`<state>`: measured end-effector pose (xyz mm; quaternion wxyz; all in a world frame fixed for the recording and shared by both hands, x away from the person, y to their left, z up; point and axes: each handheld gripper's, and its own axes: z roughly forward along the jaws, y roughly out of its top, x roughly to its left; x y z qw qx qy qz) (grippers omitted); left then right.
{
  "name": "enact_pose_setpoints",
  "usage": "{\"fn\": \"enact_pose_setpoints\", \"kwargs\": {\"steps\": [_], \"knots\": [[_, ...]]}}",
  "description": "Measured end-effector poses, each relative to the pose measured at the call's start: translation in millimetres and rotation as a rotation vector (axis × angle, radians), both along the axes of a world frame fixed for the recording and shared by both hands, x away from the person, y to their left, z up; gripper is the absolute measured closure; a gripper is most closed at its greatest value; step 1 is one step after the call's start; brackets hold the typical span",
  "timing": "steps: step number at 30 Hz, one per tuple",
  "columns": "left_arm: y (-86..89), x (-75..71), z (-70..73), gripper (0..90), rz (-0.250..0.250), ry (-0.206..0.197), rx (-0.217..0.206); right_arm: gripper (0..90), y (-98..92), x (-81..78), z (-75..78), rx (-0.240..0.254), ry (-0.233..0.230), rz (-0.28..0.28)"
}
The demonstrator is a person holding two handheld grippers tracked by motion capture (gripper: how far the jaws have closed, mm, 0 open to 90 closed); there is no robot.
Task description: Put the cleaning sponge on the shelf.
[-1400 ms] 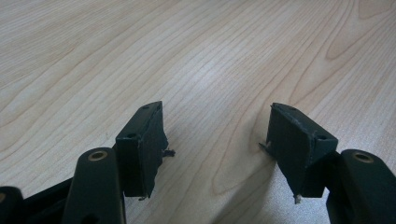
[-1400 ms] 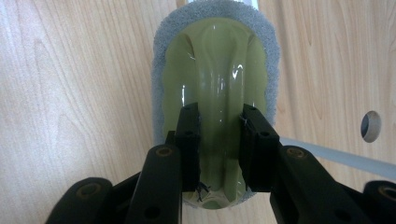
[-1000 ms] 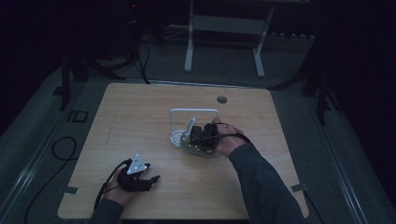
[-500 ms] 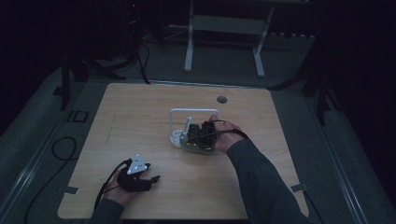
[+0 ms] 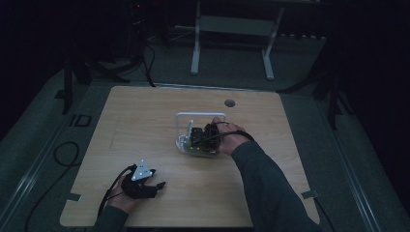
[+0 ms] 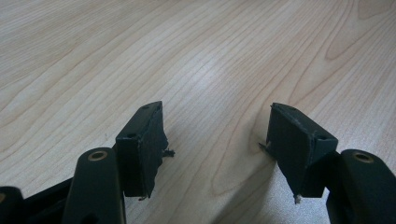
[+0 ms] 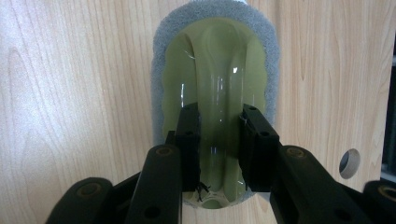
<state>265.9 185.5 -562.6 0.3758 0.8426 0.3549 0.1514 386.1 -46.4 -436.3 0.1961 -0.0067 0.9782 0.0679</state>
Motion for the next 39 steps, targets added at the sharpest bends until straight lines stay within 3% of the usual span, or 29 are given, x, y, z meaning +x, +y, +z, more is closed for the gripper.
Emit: {"fn": "enact_pose_setpoints", "kwargs": {"steps": [23, 39], "knots": [[-0.1, 0.2, -0.1, 37.2, -0.002, -0.001, 0.0, 71.6, 9.8, 10.8, -11.1, -0.022, 0.003, 0.024], [-0.4, 0.4, 0.0, 37.2, -0.004, -0.001, 0.0, 71.6, 17.2, 11.6, -10.9, -0.041, -0.022, 0.05]]}}
